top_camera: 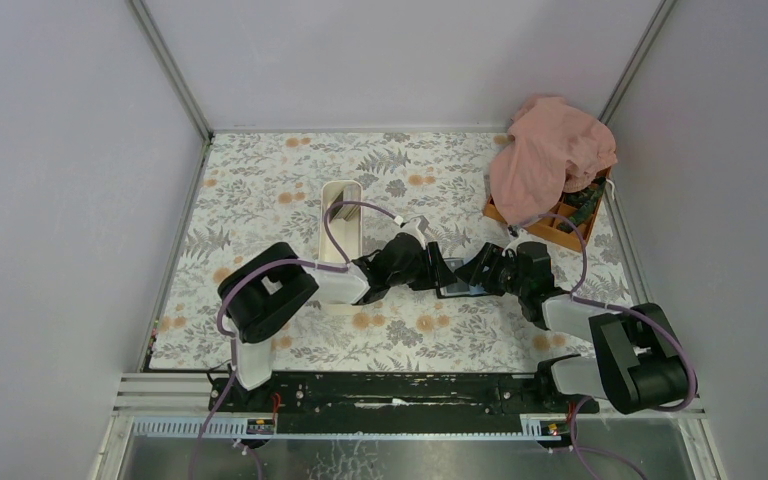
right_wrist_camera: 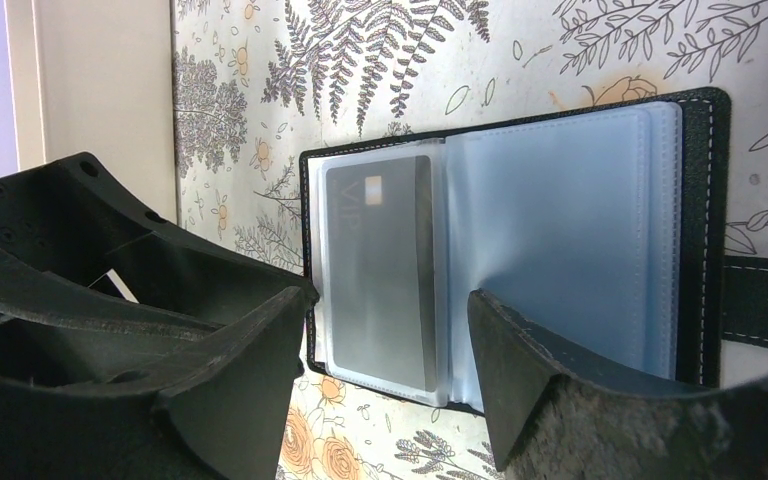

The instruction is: Take the credit cards out of the card holder

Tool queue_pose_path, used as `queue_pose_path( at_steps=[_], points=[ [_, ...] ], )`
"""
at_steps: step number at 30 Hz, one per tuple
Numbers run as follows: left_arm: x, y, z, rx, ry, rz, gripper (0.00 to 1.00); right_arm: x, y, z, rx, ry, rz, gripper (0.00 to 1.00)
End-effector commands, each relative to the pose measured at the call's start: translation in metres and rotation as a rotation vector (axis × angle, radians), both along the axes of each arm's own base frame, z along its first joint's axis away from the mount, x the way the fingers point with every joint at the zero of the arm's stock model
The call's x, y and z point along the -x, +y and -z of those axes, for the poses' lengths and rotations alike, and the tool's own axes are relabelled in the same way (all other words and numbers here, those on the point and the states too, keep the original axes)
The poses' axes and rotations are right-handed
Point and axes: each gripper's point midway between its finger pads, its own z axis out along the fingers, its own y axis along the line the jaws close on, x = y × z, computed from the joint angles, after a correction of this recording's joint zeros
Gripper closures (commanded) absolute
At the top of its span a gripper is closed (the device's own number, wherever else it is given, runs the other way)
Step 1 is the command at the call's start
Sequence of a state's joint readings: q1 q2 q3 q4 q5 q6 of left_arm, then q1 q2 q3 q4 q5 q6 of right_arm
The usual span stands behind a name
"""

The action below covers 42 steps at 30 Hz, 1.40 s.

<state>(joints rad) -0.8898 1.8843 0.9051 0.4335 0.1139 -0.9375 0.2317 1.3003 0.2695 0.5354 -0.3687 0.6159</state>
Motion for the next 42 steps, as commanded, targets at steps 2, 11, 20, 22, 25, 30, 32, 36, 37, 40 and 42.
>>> queue_pose_path(
  at_steps=[2,11,20,22,25,30,32,36,37,40,42],
  points=[
    [-0.003,-0.012,-0.011,0.06,-0.013,0.008,0.45,0.006,-0.002,0.01,-0.005,0.037,0.003,0.31],
    [-0.007,-0.023,-0.007,0.074,-0.002,0.017,0.45,0.008,-0.002,0.01,-0.027,0.041,0.025,0.23],
    [-0.006,-0.018,-0.005,0.067,-0.004,0.007,0.45,-0.004,-0.014,-0.016,0.009,-0.033,0.08,0.16],
    [-0.006,-0.017,-0.006,0.069,-0.006,0.007,0.45,-0.008,-0.023,-0.026,0.045,-0.059,0.113,0.15],
    [-0.006,-0.017,-0.004,0.071,-0.003,0.007,0.45,-0.013,-0.041,-0.038,0.116,-0.094,0.192,0.13],
    [-0.005,-0.018,-0.004,0.077,-0.002,0.015,0.45,-0.016,-0.066,-0.036,0.207,-0.073,0.29,0.18],
    [-0.004,-0.019,-0.005,0.08,-0.002,0.019,0.45,-0.013,-0.069,-0.026,0.224,-0.038,0.302,0.19],
    [-0.004,-0.019,-0.006,0.081,-0.004,0.022,0.45,-0.007,-0.07,-0.01,0.233,0.012,0.299,0.23],
    [-0.004,-0.019,-0.006,0.082,-0.005,0.023,0.45,-0.005,-0.071,-0.006,0.239,0.023,0.302,0.25],
    [-0.004,-0.018,-0.006,0.084,-0.004,0.02,0.45,-0.002,-0.073,0.001,0.248,0.039,0.304,0.32],
    [-0.003,-0.018,-0.004,0.084,-0.001,0.021,0.45,0.0,-0.074,0.002,0.254,0.04,0.308,0.34]
  ],
)
